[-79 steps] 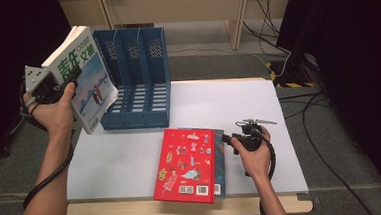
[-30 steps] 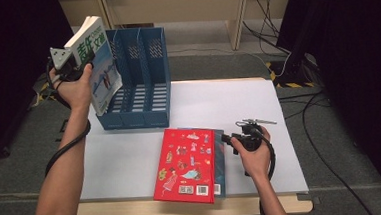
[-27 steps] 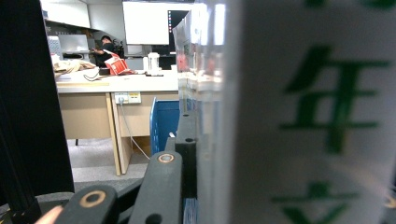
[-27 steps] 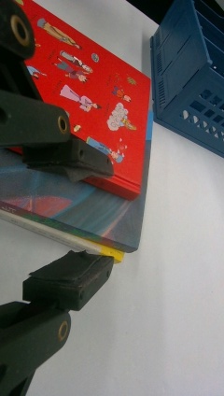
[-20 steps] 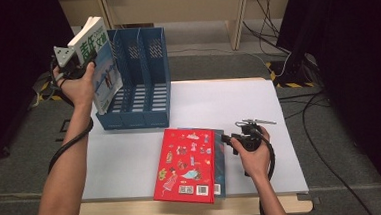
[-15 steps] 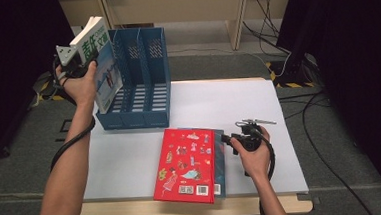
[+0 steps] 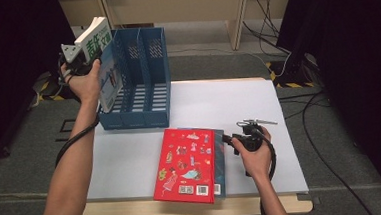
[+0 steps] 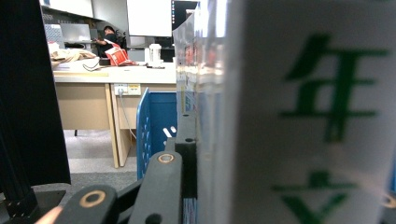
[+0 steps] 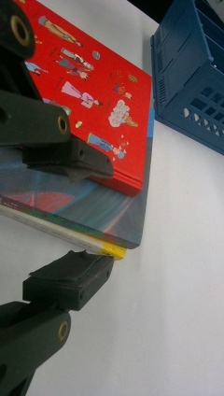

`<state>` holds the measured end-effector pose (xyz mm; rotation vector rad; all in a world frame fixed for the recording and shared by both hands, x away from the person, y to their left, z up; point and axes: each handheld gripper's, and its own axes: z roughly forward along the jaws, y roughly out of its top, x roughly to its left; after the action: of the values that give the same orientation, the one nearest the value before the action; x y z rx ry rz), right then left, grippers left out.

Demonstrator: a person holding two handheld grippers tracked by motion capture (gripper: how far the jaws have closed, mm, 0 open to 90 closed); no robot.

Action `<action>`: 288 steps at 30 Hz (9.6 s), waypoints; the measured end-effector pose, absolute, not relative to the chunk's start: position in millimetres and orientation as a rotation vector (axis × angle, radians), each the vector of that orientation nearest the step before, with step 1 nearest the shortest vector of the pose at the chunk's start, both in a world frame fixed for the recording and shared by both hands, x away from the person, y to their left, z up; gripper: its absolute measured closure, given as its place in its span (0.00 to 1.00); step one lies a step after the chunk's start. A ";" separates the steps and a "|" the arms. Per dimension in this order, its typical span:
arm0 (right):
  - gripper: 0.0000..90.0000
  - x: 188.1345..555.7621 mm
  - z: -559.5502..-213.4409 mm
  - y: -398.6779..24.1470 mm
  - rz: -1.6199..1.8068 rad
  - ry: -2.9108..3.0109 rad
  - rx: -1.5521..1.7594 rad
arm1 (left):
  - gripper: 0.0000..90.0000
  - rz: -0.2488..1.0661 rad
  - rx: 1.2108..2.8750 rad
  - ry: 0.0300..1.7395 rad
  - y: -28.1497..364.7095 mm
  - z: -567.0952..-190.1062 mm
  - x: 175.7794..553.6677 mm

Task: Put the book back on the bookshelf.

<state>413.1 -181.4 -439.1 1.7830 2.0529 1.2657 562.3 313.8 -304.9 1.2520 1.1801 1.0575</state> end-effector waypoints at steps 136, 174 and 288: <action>0.56 408.2 -437.0 -177.1 1.234 2.057 1.747 | 0.77 1.013 1.449 1.256 299.1 -367.0 568.2; 0.55 407.9 -434.2 -183.6 1.243 2.039 1.771 | 0.76 0.901 1.510 1.364 293.1 -353.6 582.6; 0.55 407.2 -428.1 -177.3 1.232 2.037 1.770 | 0.40 0.908 1.442 1.300 308.7 -378.1 521.3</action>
<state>407.2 -177.3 -428.1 1.7697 2.0373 1.2325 521.3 308.7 -378.1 1.4423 1.3001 0.9083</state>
